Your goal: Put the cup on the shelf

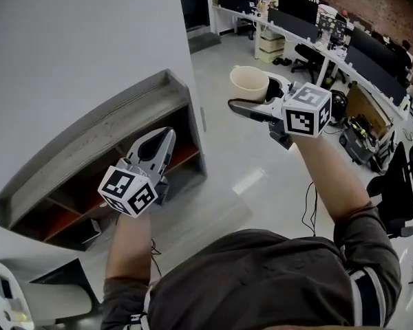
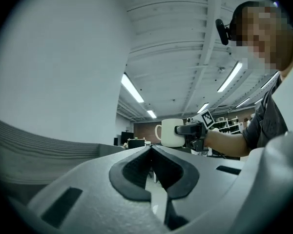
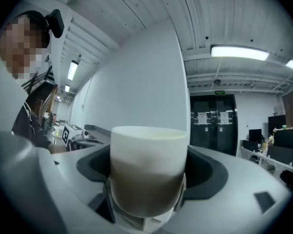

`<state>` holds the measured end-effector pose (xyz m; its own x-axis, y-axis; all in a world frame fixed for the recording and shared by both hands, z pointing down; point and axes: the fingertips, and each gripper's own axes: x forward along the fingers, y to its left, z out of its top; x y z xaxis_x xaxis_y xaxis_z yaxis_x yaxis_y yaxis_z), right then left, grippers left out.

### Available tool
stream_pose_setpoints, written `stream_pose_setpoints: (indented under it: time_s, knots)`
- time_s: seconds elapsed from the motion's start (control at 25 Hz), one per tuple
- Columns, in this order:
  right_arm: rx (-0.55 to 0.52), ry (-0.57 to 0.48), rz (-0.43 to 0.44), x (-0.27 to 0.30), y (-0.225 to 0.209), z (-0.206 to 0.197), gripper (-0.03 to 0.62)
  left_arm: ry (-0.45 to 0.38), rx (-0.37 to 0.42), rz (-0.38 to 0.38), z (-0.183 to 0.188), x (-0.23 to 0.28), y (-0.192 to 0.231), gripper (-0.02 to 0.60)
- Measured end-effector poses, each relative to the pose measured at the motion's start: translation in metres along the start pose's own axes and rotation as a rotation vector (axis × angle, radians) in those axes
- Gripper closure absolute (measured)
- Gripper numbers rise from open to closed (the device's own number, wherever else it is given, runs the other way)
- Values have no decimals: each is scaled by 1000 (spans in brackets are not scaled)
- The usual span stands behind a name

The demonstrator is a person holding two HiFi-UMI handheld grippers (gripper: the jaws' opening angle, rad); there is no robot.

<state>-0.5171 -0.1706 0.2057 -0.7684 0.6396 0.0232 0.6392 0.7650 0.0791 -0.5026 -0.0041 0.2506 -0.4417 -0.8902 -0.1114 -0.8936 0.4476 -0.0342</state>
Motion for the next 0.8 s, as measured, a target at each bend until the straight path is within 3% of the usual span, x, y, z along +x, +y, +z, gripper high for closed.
stream_pose_setpoints:
  time_s: [0.2, 0.36, 0.56, 0.8]
  knots:
    - [-8, -8, 133, 81, 42, 15, 172, 7, 24, 113, 12, -53, 29, 586]
    - [-14, 0, 191, 145, 69, 22, 172, 7, 30, 162, 18, -88, 56, 586]
    - [-17, 38, 203, 207, 88, 16, 172, 5, 30, 201, 19, -121, 74, 586]
    - [-34, 93, 158, 249, 89, 0, 171, 10, 30, 209, 17, -142, 84, 586]
